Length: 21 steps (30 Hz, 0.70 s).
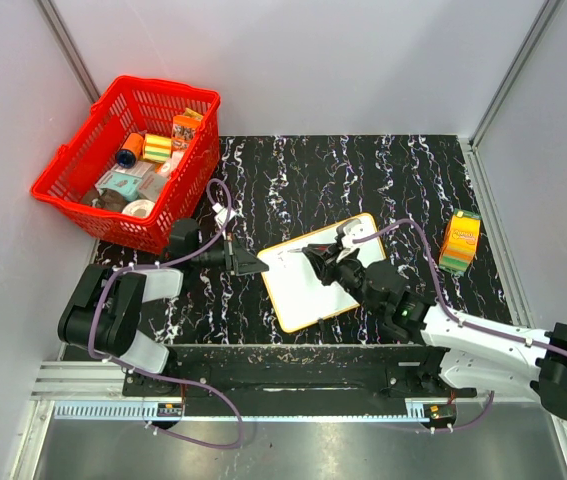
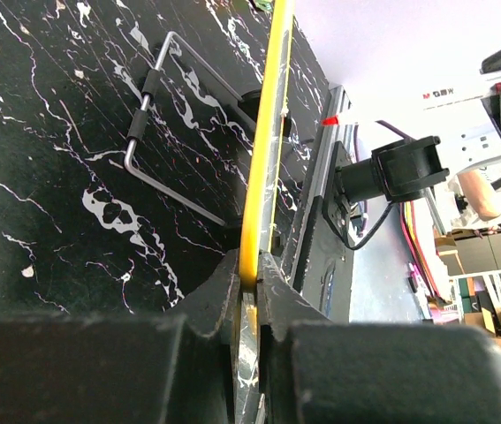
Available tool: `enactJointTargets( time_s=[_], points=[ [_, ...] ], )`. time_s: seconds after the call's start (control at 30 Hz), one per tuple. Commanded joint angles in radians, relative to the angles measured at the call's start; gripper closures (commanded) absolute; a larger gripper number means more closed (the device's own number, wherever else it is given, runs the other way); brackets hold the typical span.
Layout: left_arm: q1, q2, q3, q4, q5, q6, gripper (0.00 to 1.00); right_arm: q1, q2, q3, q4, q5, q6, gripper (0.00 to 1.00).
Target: Write a sentence on the whiteboard
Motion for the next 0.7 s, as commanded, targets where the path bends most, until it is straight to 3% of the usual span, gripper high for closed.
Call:
enactJointTargets(
  time_s=[0.0, 0.67],
  points=[
    [0.017, -0.001, -0.007, 0.108, -0.041, 0.051, 1.00, 0.003, 0.005, 0.055, 0.063, -0.039, -0.064, 1.00],
    [0.002, 0.019, -0.012, 0.232, 0.016, -0.022, 1.00, 0.029, 0.090, 0.102, 0.097, -0.022, -0.047, 1.00]
  ],
)
